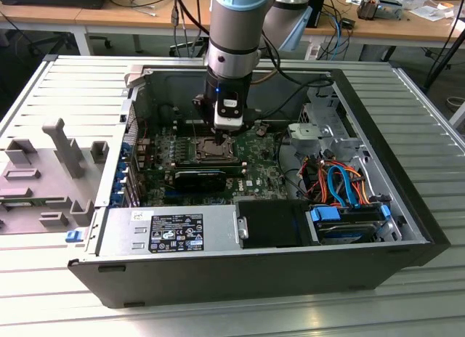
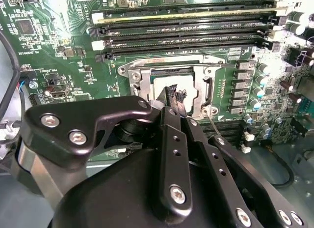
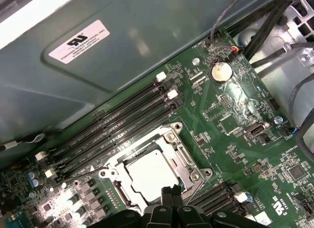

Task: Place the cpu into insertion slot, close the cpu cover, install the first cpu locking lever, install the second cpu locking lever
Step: 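Install the first cpu locking lever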

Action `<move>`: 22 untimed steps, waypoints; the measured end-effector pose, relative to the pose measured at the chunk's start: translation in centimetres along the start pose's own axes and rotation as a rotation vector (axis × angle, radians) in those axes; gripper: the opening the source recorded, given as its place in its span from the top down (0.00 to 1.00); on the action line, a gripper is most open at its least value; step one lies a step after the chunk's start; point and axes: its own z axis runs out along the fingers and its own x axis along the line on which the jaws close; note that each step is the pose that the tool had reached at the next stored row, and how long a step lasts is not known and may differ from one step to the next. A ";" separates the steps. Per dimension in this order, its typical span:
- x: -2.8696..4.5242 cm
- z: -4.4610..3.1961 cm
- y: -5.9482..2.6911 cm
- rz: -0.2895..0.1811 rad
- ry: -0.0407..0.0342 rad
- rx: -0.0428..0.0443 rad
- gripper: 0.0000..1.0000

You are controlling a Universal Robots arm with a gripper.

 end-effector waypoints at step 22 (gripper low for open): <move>0.00 0.00 0.00 -0.106 0.0007 0.0080 0.89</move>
